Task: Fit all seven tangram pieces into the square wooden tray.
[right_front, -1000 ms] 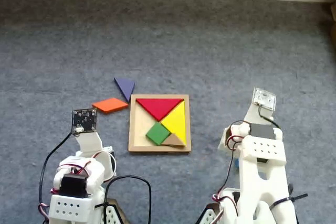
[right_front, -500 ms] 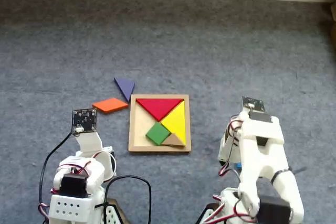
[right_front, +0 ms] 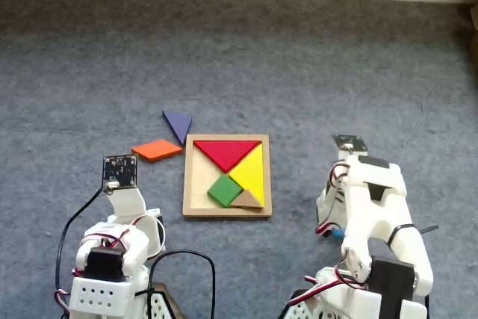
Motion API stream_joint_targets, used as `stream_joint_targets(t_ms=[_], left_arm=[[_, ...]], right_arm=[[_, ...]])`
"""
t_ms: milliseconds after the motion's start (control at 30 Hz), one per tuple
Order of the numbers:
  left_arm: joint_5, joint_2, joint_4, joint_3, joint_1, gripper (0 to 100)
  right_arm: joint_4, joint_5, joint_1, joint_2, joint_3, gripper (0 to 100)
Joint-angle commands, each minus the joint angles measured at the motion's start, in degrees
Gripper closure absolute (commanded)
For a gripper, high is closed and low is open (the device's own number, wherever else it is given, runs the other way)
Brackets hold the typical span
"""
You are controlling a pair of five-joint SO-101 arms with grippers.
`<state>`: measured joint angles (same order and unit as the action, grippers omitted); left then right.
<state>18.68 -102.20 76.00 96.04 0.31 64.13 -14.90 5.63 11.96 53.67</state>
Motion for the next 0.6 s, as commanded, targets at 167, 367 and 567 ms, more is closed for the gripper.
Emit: stream_joint_targets(t_ms=[167, 367, 567], left_arm=[[-0.18, -1.63, 0.18, 1.10, 0.66, 99], [-0.18, -1.63, 0.18, 1.10, 0.66, 99], [-0.18, -1.63, 0.18, 1.10, 0.66, 99]], right_arm=[[-1.10, -4.13, 0.75, -0.92, -1.63, 79.8], [-1.10, -8.44, 0.75, -0.92, -1.98, 88.9], [-1.10, -8.53, 0.75, -0.84, -1.98, 89.3]])
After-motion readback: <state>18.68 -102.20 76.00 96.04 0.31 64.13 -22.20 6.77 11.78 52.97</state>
